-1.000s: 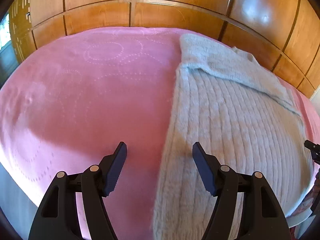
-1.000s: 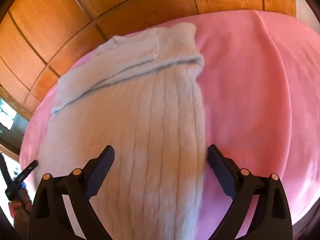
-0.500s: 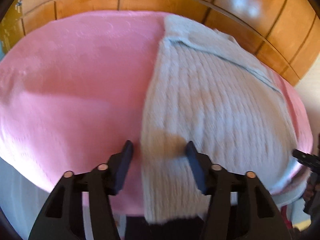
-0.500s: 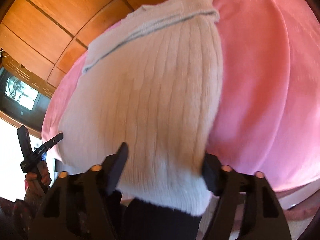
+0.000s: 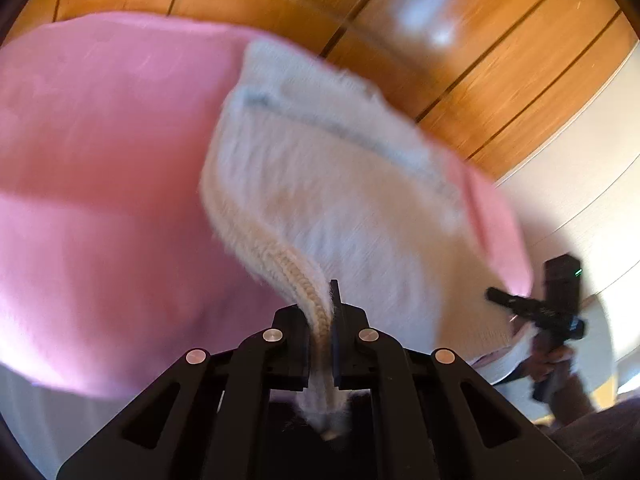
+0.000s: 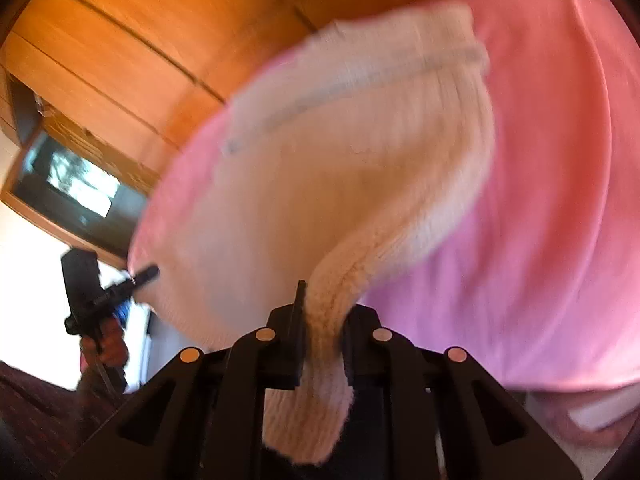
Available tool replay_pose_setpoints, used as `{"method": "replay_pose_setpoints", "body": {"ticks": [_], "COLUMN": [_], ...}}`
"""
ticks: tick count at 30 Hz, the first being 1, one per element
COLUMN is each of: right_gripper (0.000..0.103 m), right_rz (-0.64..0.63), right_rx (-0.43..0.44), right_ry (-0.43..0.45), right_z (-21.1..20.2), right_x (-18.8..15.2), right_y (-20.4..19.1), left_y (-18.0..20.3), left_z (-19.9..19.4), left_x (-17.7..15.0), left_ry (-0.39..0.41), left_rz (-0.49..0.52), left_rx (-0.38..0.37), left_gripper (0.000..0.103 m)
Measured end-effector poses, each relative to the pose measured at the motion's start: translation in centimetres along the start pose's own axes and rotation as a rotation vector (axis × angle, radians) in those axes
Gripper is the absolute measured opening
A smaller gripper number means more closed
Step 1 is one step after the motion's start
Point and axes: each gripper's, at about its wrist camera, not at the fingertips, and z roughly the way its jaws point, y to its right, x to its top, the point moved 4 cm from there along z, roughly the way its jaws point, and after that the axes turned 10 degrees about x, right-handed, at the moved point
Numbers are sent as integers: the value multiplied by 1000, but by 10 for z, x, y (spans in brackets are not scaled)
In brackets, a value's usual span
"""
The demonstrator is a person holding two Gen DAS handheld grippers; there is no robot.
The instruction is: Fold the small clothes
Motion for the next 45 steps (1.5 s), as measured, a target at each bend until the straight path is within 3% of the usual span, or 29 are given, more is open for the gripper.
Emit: {"method": "replay_pose_setpoints", "body": {"ticks": [4,10,15,16,17,18,19,20,21,25,30,32,33,34,35,37,40,45], "right_gripper": [14,13,16,25,37,44,60,77,82,86,82,68,64,53,37,24,19,16], "right_rz": [20,125,206,218,222,212,196,187,188,144,61,46,44,40,39,48,8,23], "right_rx": [5,-63,-59,-42,-17,-7,-12,-22,-23,-94,-218,-238,-258,-274,-277,-247,-254,-179], "right_ry": [108,166,167,166,164,168,178,189,198,198,111,100,98,99,100,100,103,157], "right_z": [0,18,24,23,20,17,11,3,-5,-29,-6,13,20,26,25,24,19,-10], "right_x": [46,107,132,134,136,137,138,136,134,112,85,87,88,91,89,89,86,64], "right_y": [7,57,87,87,86,83,81,79,77,74,70,72,72,71,72,69,56,39], "left_y": [6,-3,-16,-22,-26,-33,-40,-50,-57,-77,-72,-64,-61,-57,-53,-46,-35,-33], "left_z": [6,53,96,101,101,99,94,87,85,76,80,84,84,86,90,90,82,57], "left_x": [43,108,158,166,169,173,174,173,171,138,86,75,76,76,76,75,71,57], "left_ry": [51,64,21,13,12,26,51,75,77,44,-38,-43,-36,-47,-70,-54,-44,-33], "left_rz": [-31,-86,-130,-149,-165,-196,-226,-249,-251,-226,-134,-104,-99,-99,-101,-63,-7,1], "left_rx": [-53,13,72,104,109,98,87,87,96,111,134,176,178,159,153,171,188,166], "left_gripper": [6,6,8,20,40,50,62,65,65,65,65,65,60,37,25,14,11,9]}}
